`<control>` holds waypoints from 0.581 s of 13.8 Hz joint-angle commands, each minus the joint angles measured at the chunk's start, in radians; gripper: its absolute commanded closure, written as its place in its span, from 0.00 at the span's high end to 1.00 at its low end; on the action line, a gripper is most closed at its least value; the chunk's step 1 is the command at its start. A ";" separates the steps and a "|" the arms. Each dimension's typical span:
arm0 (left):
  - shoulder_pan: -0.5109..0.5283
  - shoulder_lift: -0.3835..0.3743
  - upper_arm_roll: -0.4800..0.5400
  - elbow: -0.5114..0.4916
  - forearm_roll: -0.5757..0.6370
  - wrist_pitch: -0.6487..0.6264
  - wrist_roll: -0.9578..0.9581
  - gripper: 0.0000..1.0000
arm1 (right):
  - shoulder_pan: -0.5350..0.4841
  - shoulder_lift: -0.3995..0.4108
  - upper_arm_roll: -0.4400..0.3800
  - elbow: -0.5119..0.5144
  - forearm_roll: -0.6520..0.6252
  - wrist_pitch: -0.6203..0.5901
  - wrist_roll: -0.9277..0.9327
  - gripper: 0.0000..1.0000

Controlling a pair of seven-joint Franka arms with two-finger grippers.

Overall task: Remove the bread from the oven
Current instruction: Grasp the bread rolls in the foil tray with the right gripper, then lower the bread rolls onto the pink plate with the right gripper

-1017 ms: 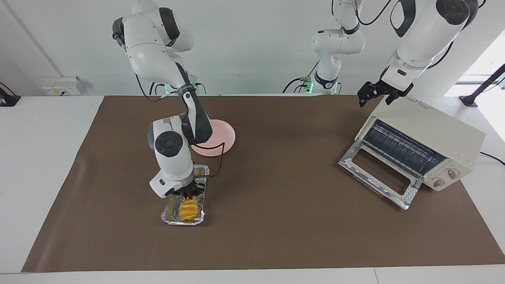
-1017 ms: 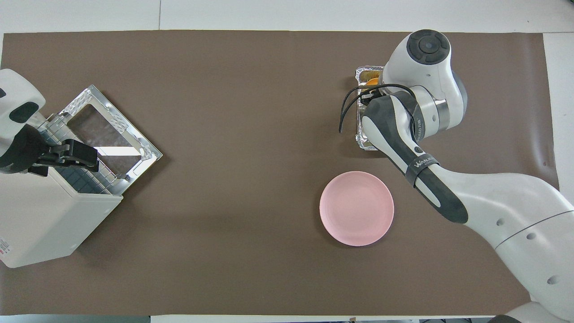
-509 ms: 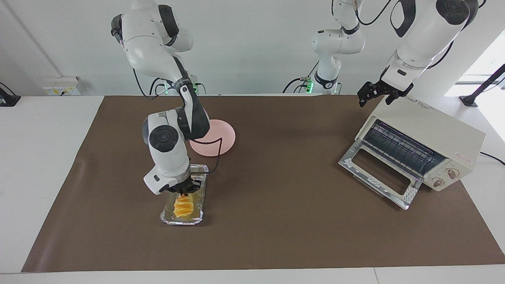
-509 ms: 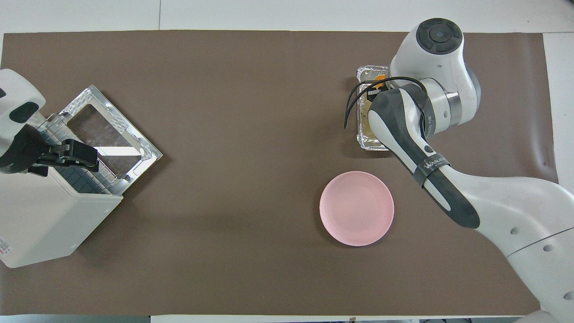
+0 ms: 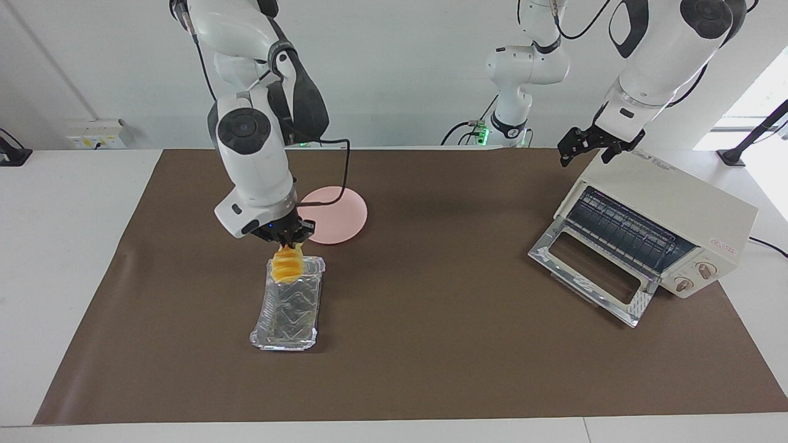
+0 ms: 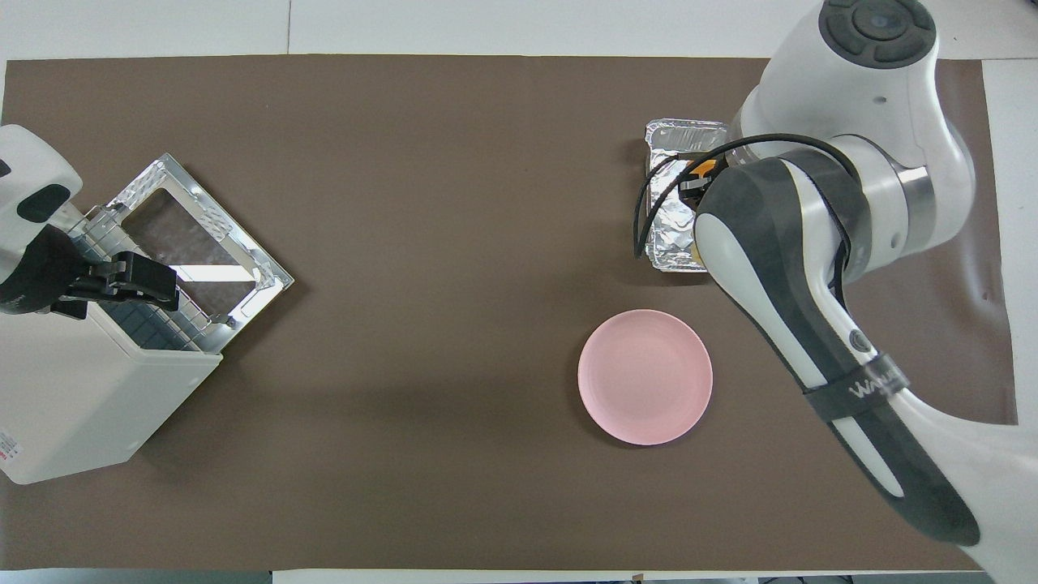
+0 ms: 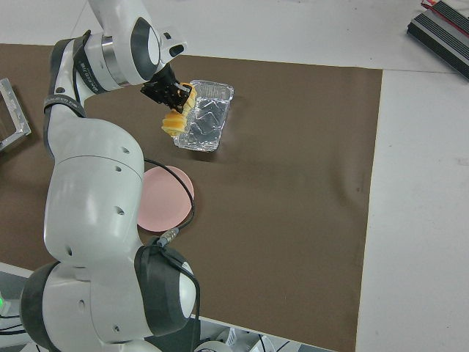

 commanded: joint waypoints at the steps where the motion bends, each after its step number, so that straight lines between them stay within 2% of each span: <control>1: 0.014 -0.013 -0.005 -0.008 -0.008 0.006 0.006 1.00 | -0.007 -0.210 0.002 -0.286 0.076 0.051 0.020 0.00; 4: 0.015 -0.013 -0.005 -0.008 -0.008 0.006 0.006 1.00 | 0.051 -0.379 0.004 -0.567 0.106 0.207 0.049 0.00; 6: 0.014 -0.013 -0.005 -0.008 -0.008 0.006 0.006 1.00 | 0.097 -0.444 0.004 -0.727 0.107 0.356 0.077 0.00; 8: 0.014 -0.013 -0.005 -0.008 -0.008 0.006 0.006 1.00 | 0.111 -0.467 0.004 -0.843 0.107 0.479 0.088 0.00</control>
